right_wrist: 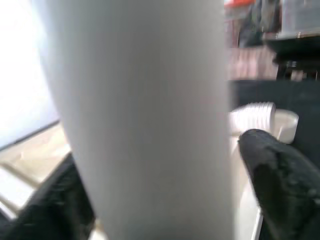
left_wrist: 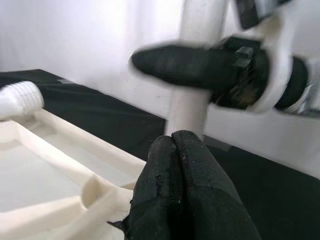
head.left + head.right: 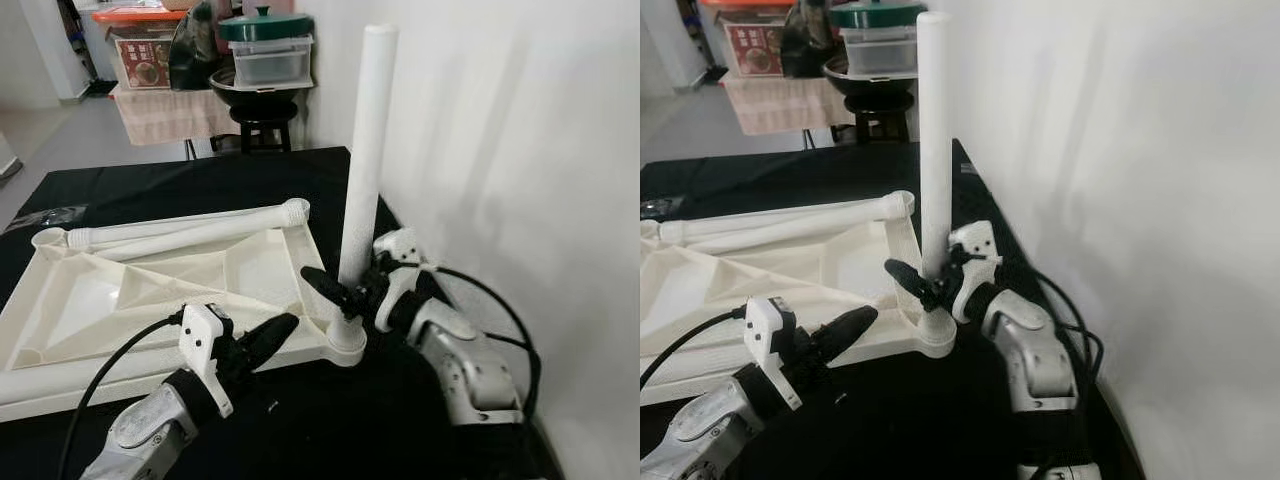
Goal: Building children table
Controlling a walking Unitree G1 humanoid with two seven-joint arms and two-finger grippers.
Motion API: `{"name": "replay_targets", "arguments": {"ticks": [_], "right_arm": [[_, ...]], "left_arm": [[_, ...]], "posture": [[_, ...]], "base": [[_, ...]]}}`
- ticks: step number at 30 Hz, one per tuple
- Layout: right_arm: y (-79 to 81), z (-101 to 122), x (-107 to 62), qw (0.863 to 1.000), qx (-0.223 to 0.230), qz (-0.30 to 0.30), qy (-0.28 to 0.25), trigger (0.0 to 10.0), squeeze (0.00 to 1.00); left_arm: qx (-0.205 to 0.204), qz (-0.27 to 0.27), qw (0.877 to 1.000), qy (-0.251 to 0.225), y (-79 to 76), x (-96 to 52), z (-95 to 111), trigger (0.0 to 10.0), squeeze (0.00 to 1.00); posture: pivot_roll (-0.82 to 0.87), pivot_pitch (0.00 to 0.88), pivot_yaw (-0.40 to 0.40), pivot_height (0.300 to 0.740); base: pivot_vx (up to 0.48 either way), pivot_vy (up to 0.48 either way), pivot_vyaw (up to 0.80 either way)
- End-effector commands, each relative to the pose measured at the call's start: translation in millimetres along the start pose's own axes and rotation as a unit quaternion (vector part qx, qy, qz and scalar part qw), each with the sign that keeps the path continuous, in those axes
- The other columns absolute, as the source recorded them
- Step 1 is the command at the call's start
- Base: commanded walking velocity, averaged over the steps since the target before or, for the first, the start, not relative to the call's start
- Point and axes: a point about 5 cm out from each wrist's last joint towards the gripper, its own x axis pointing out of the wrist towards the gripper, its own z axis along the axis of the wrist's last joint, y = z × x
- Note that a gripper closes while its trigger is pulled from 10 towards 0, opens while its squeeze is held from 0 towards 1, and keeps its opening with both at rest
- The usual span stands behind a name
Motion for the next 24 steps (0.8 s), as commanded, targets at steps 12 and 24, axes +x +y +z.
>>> {"name": "replay_targets", "arguments": {"ticks": [12, 24], "right_arm": [[-14.0, -10.2, -65.8, 0.999, -0.015, 0.007, 0.051, 10.0, 1.0], [18.7, -33.4, -116.5, 0.983, 0.03, 0.111, 0.145, 10.0, 1.0]], "left_arm": [[0.058, 0.215, 0.974, -0.03, 44.3, -19.7, 15.0, 10.0, 0.0], [0.03, 0.239, 0.97, 0.029, 48.9, -17.3, -3.4, 10.0, 0.0]], "posture": [[-0.08, 0.0, -0.04, 0.74], [-0.11, 0.0, -0.013, 0.74]], "base": [[0.0, 0.0, 0.0], [0.0, 0.0, 0.0]]}}
